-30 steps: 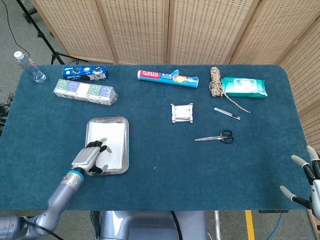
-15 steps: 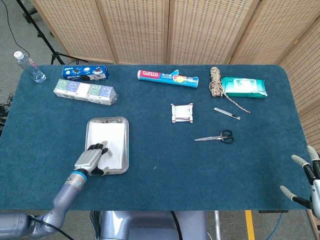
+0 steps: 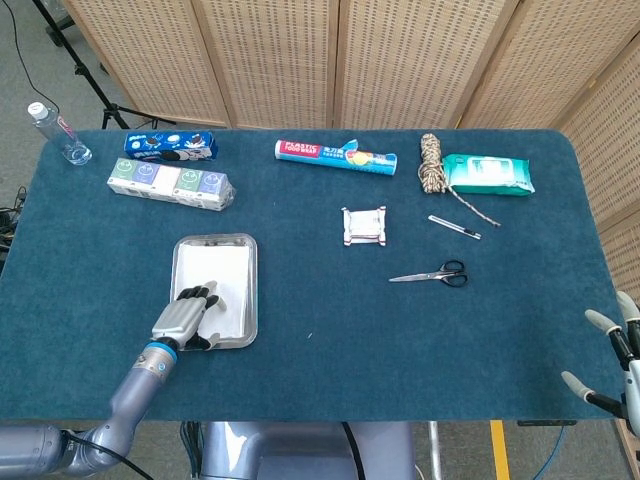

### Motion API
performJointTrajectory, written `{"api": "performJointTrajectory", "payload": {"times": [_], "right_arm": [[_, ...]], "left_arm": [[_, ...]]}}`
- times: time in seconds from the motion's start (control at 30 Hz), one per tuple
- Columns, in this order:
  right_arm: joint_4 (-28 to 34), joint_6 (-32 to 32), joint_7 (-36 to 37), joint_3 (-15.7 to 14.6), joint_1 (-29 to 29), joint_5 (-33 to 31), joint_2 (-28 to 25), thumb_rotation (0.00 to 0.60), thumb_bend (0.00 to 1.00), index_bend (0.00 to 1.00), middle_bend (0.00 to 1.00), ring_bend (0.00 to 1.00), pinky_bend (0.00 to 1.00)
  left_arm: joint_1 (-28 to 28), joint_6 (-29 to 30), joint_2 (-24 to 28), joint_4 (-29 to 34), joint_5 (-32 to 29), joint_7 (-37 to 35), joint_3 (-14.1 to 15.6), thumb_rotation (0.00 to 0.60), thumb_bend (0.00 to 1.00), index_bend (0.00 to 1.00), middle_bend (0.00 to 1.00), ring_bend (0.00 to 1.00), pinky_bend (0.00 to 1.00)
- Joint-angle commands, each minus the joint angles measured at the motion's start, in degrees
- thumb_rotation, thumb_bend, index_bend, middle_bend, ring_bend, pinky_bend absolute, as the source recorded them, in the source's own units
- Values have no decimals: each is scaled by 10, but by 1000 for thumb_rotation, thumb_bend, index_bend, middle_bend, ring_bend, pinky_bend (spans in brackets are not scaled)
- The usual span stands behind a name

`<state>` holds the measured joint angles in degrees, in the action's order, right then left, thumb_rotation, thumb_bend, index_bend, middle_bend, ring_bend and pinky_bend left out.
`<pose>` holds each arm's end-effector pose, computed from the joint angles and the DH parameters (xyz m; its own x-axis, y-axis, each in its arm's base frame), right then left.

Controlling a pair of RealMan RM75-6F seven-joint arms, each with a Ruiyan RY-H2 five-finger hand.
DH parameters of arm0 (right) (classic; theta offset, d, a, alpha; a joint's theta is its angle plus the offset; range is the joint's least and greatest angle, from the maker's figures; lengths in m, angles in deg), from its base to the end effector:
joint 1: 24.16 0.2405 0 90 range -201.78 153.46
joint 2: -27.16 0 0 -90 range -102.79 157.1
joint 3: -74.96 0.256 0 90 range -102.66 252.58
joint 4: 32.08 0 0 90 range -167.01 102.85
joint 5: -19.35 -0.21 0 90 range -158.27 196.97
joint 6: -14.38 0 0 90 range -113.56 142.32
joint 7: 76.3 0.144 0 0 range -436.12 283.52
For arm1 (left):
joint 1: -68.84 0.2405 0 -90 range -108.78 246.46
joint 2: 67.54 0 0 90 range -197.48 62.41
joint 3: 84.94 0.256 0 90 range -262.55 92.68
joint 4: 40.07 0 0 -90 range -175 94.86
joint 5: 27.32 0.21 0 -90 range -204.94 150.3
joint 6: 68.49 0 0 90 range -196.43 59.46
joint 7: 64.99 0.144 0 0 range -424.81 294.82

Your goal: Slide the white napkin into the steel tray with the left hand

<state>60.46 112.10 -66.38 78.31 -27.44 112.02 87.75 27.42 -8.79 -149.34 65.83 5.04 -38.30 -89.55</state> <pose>-0.3073 -0.1361 0.2007 0.2877 0.1643 0.9435 -0.9549 -0.0268 0.2958 -0.1791 0.2787 -0.0109 0.1952 0.5774 0.7928 0.9699 0.0066 -0.2436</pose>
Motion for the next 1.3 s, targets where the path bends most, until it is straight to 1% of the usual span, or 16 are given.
{"api": "performJointTrajectory", "payload": {"times": [0.03, 0.47, 1.3], "right_arm": [[0, 0, 0, 0, 0, 0, 0, 600, 53, 206, 0, 0, 0], [0, 0, 0, 0, 0, -1, 0, 600, 53, 206, 0, 0, 0], [0, 2, 2, 0, -2, 0, -1, 600, 53, 206, 0, 0, 0]], "left_arm": [[0, 1, -2, -3, 0, 0, 1, 600, 359, 322, 0, 0, 0], [0, 4, -16, -16, 7, 1, 7, 600, 358, 322, 0, 0, 0], [4, 2, -35, -34, 16, -2, 7, 600, 359, 322, 0, 0, 0]]}}
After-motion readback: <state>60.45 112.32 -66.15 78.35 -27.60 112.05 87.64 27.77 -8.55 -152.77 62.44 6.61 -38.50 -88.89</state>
